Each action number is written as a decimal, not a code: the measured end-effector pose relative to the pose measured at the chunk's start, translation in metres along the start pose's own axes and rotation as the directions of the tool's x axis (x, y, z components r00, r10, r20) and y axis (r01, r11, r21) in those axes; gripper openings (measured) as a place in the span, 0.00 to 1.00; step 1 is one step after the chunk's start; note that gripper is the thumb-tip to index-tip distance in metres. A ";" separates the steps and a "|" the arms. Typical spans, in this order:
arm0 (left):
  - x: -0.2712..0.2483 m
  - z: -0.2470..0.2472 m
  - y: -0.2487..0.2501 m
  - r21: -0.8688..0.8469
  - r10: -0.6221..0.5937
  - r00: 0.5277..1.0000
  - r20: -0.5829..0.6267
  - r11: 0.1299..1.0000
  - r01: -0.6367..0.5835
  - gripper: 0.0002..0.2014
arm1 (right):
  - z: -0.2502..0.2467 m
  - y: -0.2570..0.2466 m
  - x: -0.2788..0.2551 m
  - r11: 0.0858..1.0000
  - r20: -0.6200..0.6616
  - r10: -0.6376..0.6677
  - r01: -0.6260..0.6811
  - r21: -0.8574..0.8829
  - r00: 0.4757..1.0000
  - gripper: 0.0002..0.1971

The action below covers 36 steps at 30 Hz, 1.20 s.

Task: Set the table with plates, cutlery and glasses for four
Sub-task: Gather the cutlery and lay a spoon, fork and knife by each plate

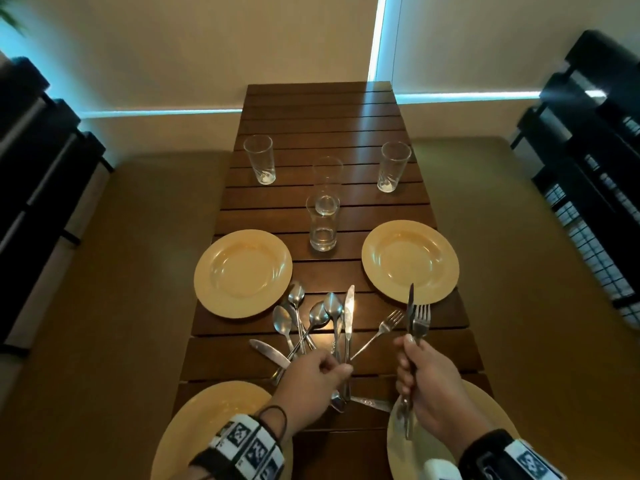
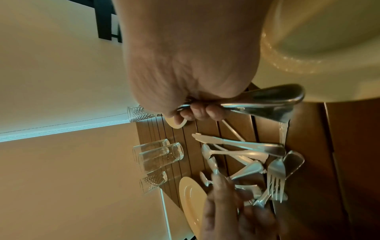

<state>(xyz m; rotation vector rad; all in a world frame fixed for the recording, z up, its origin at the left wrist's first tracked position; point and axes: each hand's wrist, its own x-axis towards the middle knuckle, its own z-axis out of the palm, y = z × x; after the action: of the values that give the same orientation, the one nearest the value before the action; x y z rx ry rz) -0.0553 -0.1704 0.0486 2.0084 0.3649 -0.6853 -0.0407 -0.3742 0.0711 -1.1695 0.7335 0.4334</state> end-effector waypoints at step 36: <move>0.066 -0.028 0.010 0.064 -0.119 0.860 -0.496 0.983 0.173 0.10 | -0.060 -0.026 0.004 1.000 0.120 0.007 -0.005 -0.017 0.993 0.10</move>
<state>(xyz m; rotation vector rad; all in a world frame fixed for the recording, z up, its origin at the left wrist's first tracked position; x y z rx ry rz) 0.0113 -0.1522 0.0270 2.2634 0.8050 -0.2728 -0.0386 -0.4397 0.0732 -1.1472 0.6299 0.5116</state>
